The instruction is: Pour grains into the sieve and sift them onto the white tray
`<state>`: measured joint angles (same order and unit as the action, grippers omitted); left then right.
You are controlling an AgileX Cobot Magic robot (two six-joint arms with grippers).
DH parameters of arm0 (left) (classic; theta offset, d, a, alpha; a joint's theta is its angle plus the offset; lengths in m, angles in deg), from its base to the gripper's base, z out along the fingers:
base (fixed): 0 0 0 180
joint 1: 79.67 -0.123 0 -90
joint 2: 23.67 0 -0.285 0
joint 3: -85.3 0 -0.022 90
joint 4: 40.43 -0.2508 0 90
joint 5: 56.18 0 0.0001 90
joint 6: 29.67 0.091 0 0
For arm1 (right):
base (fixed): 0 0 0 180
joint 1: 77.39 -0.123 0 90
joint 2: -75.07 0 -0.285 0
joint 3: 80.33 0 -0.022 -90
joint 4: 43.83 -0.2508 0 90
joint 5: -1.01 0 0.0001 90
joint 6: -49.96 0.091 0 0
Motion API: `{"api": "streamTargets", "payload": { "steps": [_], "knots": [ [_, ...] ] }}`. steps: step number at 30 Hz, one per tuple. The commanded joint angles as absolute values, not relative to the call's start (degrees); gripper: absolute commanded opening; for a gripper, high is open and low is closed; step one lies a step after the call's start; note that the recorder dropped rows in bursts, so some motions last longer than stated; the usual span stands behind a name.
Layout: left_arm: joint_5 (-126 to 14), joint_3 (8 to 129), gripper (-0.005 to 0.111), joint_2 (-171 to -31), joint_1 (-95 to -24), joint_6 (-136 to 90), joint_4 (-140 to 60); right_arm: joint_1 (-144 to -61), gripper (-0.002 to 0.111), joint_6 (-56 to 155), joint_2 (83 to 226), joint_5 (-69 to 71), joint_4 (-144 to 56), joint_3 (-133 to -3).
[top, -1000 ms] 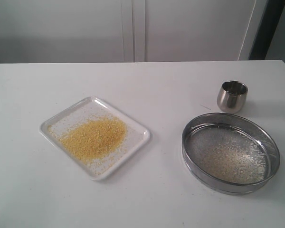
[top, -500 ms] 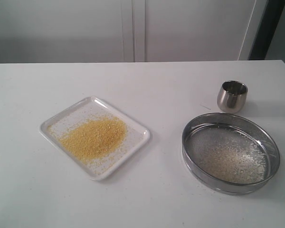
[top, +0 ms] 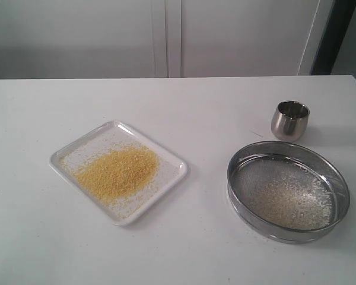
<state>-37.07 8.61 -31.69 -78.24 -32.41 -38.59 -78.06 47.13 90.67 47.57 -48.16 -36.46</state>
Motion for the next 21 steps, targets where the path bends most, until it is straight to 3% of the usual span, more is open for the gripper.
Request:
{"api": "streamTargets", "payload": {
  "steps": [1, 21],
  "knots": [
    [-36.9, 8.1, 0.000, -31.5, -78.3, -32.4, -38.6, -78.0, 0.000, 47.4, 90.4, 42.6, -47.8, -34.4],
    [-36.9, 8.1, 0.000, -31.5, -78.3, -32.4, -38.6, -78.0, 0.000, 47.4, 83.6, 30.0, -47.8, -13.6]
  ]
}}
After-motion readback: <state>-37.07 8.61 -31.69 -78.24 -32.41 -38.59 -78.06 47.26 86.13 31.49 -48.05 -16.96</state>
